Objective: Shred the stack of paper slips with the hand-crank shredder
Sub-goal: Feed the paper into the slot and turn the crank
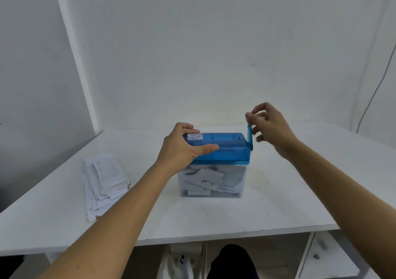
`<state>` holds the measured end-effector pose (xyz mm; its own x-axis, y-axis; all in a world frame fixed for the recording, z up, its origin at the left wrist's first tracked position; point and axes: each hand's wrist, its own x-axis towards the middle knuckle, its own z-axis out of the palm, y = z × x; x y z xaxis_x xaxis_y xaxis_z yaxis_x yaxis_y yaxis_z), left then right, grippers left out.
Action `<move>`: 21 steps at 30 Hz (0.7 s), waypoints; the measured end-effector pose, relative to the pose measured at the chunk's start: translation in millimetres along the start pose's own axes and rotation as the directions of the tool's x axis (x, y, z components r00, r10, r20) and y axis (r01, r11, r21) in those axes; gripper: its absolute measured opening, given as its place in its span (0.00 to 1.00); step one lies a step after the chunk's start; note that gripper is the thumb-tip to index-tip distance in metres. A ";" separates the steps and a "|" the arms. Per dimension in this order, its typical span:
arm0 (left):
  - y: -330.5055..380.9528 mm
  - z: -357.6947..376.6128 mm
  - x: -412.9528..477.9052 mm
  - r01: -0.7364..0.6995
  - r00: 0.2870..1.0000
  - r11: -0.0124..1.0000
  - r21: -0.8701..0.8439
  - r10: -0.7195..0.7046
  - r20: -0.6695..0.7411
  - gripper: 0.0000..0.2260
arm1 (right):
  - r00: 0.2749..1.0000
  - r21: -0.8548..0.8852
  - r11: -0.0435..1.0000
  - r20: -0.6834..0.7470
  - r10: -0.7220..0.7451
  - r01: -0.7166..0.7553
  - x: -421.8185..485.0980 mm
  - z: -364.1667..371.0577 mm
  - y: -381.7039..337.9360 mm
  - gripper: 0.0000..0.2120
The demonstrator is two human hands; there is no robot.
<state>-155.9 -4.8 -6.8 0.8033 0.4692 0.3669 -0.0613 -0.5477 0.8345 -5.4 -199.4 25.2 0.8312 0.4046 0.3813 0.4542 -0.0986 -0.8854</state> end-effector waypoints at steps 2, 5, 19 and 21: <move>0.2 -0.6 -0.5 -0.002 1.000 1.000 -0.005 0.002 0.003 0.41 | 0.998 -0.003 0.999 -0.044 0.049 -0.049 7.3 11.7 11.0 0.12; -0.3 0.3 0.2 0.004 1.000 1.000 -0.001 -0.004 -0.003 0.40 | 0.984 0.005 0.986 -0.072 0.165 -0.165 3.6 26.1 34.7 0.13; -3.7 0.5 2.1 0.000 1.000 0.999 0.044 0.000 0.015 0.39 | 0.821 -0.155 0.965 0.508 0.261 -0.211 -95.6 -23.3 42.6 0.19; -4.3 -0.2 2.0 0.003 1.000 0.999 0.045 -0.004 0.019 0.40 | 0.839 -0.106 0.988 0.521 0.154 -0.115 -97.7 -38.4 17.7 0.19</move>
<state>-154.1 -1.4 -9.6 0.8148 0.4578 0.3557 -0.0321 -0.5770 0.8161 -66.2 -275.6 -17.6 0.6005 0.7983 0.0448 0.3867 -0.2409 -0.8902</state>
